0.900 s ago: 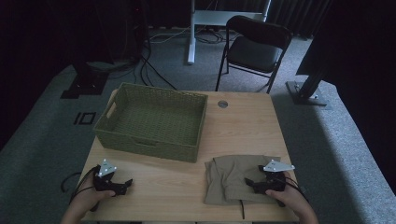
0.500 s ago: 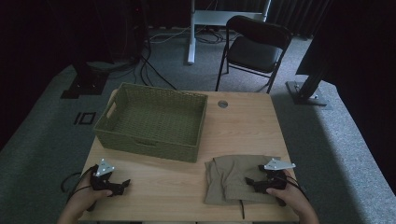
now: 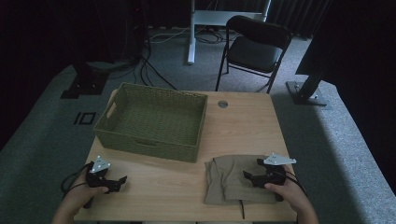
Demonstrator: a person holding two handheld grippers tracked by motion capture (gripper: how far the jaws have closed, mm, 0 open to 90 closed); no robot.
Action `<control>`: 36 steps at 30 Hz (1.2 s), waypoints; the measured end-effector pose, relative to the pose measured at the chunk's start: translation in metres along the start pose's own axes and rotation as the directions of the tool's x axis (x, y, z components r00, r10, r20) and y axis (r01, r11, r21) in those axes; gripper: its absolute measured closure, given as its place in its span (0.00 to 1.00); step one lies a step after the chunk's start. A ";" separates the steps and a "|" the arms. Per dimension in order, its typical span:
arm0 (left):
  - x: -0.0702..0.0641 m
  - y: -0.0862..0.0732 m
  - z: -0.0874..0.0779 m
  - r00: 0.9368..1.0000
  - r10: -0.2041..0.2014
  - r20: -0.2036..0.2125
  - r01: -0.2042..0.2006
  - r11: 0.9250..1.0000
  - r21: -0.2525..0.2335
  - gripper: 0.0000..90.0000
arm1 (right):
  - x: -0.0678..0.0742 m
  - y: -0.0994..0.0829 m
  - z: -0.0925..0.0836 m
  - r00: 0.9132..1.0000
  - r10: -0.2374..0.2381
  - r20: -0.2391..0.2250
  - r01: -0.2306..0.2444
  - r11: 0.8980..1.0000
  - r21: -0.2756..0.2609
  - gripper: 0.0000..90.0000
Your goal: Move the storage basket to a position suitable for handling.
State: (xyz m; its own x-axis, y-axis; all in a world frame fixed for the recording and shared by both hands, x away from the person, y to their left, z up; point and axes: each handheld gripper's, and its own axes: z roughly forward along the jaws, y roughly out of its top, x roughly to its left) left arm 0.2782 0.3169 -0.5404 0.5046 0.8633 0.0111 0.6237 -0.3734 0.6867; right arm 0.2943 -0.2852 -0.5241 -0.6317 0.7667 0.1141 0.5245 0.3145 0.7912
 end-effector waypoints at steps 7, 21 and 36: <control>0.006 0.004 -0.003 1.000 -0.001 -0.003 0.001 1.000 -0.006 0.03 | 0.010 0.015 0.005 1.000 -0.014 -0.011 0.014 1.000 -0.027 0.15; 0.014 0.015 -0.011 1.000 -0.007 0.002 0.008 0.999 -0.039 0.03 | 0.033 0.043 0.027 0.998 -0.040 -0.047 0.038 0.998 -0.057 0.15; 0.034 0.029 -0.027 0.999 -0.038 -0.017 0.037 0.996 -0.081 0.03 | 0.058 0.073 0.048 0.996 -0.042 -0.075 0.034 0.994 -0.101 0.15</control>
State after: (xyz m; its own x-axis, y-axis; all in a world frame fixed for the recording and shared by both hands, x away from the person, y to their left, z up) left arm 0.2978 0.3441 -0.5005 0.4700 0.8827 -0.0025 0.5916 -0.3129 0.7430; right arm 0.3239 -0.1906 -0.4884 -0.6940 0.7090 0.1253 0.4424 0.2826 0.8511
